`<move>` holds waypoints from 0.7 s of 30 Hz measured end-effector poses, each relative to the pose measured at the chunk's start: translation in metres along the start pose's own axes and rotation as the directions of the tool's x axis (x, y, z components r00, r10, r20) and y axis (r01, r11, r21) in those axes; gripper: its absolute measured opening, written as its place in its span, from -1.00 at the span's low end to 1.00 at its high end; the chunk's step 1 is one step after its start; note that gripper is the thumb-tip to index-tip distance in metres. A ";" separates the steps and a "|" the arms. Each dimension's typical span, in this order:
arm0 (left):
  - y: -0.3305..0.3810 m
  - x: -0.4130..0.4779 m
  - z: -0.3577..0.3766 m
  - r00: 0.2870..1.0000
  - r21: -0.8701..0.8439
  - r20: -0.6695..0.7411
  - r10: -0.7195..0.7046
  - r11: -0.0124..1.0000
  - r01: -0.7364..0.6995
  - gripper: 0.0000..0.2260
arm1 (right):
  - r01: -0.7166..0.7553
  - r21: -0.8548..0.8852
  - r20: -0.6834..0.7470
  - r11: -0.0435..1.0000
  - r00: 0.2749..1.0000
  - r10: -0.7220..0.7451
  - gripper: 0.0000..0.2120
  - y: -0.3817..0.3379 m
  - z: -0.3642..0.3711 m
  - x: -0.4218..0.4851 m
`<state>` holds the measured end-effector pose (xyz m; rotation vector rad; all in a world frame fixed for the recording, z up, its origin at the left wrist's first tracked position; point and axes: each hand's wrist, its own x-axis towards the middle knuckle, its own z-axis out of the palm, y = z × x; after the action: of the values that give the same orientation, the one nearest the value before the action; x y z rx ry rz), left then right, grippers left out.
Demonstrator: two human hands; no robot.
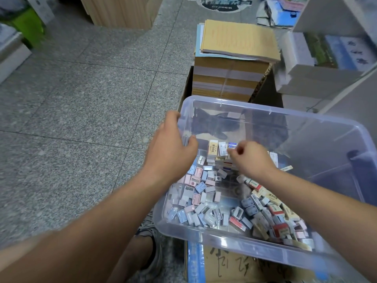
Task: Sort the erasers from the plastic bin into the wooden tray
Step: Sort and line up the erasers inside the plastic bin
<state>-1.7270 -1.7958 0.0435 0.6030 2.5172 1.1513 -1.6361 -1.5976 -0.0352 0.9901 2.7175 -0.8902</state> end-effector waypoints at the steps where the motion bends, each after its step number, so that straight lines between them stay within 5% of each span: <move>1: -0.001 0.000 0.000 1.000 -0.002 -0.003 -0.001 1.000 0.001 -0.58 | 0.136 -0.033 0.091 0.990 0.987 -0.133 -0.72 -0.008 0.003 -0.011; 4: -0.002 0.002 0.001 1.000 -0.002 -0.013 -0.009 1.000 0.009 -0.58 | 0.548 -0.223 0.386 0.806 0.809 -0.443 -0.60 -0.019 0.028 -0.029; 7: -0.004 0.003 0.002 1.000 -0.008 -0.017 -0.008 1.000 0.008 -0.58 | 0.692 -0.327 0.555 0.643 0.692 -0.462 -0.36 -0.018 0.057 -0.027; 16: -0.009 0.008 0.005 1.000 -0.026 -0.019 -0.009 1.000 0.008 -0.62 | 0.555 -0.446 0.485 0.702 0.809 -0.332 -0.23 -0.019 0.102 -0.019; 21: -0.010 0.009 0.005 1.000 -0.027 -0.018 -0.014 1.000 0.014 -0.63 | 0.587 -0.382 0.488 0.713 0.784 -0.383 -0.32 -0.013 0.100 -0.024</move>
<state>-1.7346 -1.7941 0.0316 0.5696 2.5127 1.1890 -1.6341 -1.6749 -0.1041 -0.0433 2.6581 -0.2856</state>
